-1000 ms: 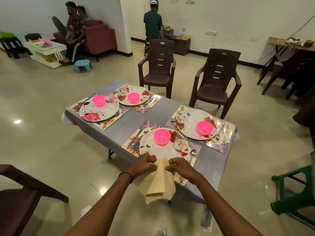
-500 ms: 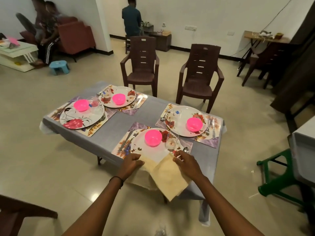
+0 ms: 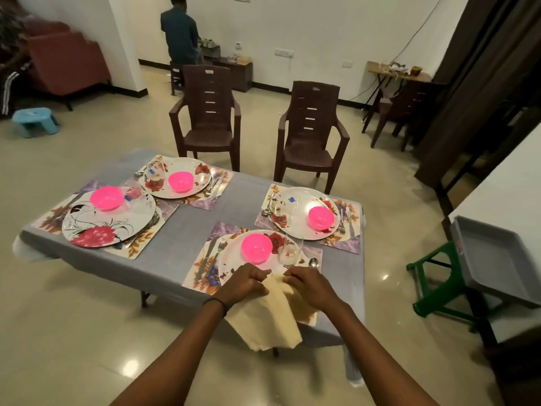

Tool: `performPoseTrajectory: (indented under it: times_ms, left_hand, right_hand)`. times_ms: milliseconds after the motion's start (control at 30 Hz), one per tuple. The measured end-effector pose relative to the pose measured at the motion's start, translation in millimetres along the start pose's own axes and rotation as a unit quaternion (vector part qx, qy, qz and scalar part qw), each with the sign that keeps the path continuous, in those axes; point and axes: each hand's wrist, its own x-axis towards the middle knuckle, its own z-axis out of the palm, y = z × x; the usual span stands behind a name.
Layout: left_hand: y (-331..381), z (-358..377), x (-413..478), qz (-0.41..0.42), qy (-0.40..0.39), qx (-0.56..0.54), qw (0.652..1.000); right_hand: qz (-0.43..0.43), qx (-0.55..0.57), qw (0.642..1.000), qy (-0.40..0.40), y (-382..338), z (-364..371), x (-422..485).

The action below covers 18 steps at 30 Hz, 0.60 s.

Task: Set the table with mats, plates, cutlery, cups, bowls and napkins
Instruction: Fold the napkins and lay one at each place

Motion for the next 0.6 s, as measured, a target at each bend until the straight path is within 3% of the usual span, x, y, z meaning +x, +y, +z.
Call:
performPoseTrajectory:
  times_ms: [233, 333, 400, 467, 533, 600]
  left_hand:
    - [-9.7, 8.7, 9.7, 0.058, -0.036, -0.032, 0.997]
    - [-15.4, 8.0, 9.9, 0.040, -0.009, -0.117, 0.992]
    - [-21.8, 6.4, 11.5, 0.031, 0.009, -0.176, 0.984]
    - [-26.9, 4.0, 12.0, 0.011, 0.012, -0.244, 0.970]
    - [-31.3, 4.0, 12.5, -0.013, 0.007, -0.308, 0.951]
    - [-36.1, 7.2, 16.0, -0.047, -0.005, -0.346, 0.937]
  right_hand:
    - [0.052, 0.094, 0.994, -0.006, -4.5, -2.6, -4.3]
    - [0.169, 0.183, 0.968, 0.002, -5.0, 1.6, -13.7]
    - [0.262, 0.286, 0.922, 0.020, -1.1, 8.0, -27.5]
    - [0.327, 0.413, 0.849, 0.047, 1.7, 16.7, -44.9]
    - [0.359, 0.508, 0.779, 0.074, -3.1, 22.8, -58.0]
    - [0.374, 0.562, 0.732, 0.098, -7.2, 27.3, -64.6]
